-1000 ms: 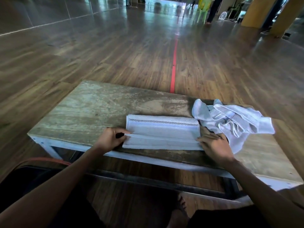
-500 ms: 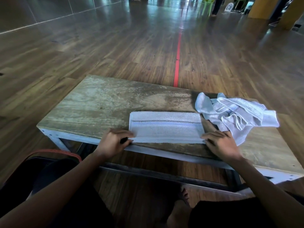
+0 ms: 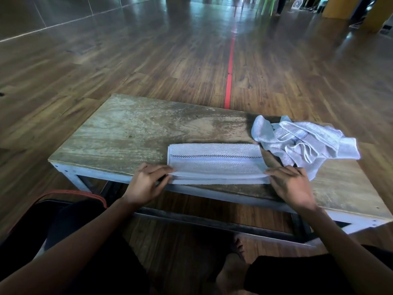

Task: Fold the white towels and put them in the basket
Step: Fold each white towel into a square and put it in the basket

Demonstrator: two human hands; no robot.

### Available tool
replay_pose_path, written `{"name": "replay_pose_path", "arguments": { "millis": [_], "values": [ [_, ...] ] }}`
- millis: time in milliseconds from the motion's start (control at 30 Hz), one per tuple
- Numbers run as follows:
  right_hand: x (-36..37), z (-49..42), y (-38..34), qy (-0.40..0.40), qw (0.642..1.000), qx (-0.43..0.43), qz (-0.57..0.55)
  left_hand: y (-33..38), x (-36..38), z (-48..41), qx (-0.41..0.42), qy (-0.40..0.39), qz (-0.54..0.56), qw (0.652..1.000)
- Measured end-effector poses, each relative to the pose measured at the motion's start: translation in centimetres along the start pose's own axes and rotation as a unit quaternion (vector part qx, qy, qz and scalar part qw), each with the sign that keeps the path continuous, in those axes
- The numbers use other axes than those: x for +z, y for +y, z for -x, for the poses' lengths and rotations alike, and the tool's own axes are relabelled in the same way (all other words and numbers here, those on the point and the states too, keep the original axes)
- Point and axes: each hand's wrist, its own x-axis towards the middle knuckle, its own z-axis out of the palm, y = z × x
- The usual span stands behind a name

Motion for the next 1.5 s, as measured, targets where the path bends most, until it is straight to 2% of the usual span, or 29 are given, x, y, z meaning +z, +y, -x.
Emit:
{"name": "replay_pose_path", "arguments": {
  "millis": [167,333,433,600,667,767,833,933,1033,1100,1267,1500],
  "values": [
    [0.0,0.8,0.1,-0.055,0.998,-0.009,0.010,-0.4,0.3,0.7,0.049,-0.055,-0.033,0.997],
    [-0.4,0.8,-0.5,-0.121,0.991,-0.020,0.052,-0.5,0.0,0.4,0.088,-0.073,-0.063,0.992],
    [-0.9,1.3,-0.6,-0.155,0.984,-0.057,0.067,-0.1,-0.3,0.2,0.093,-0.072,-0.072,0.990],
    [-1.0,2.4,-1.4,-0.096,0.986,-0.132,0.042,-0.4,-2.0,-0.2,0.105,-0.092,-0.070,0.988],
    [-1.4,2.5,-1.7,-0.092,0.986,-0.136,0.022,-0.7,-3.2,-0.6,0.106,-0.111,-0.054,0.987],
    [-3.0,1.5,-1.5,-0.137,0.985,-0.089,-0.060,-0.8,-5.5,-2.1,0.072,-0.154,0.009,0.985],
    [-5.1,0.0,-1.6,-0.185,0.969,-0.003,-0.165,-0.4,-7.3,-3.8,0.005,-0.179,0.092,0.980],
    [-8.5,-2.9,-1.8,-0.215,0.923,0.110,-0.298,0.0,-9.6,-6.7,-0.140,-0.220,0.216,0.941],
    [-10.6,-5.8,-1.1,-0.233,0.875,0.161,-0.392,-0.4,-11.0,-9.3,-0.208,-0.252,0.315,0.891],
    [-10.7,-7.5,-0.7,-0.267,0.855,0.184,-0.406,-1.0,-10.9,-10.4,-0.249,-0.266,0.345,0.865],
    [-4.7,-9.5,-0.5,-0.359,0.819,0.249,-0.372,-3.1,-6.5,-10.0,-0.292,-0.265,0.242,0.886],
    [3.4,-10.3,-1.7,-0.292,0.887,0.261,-0.244,-5.9,-0.4,-8.5,-0.308,-0.223,0.099,0.920]
  ]
}}
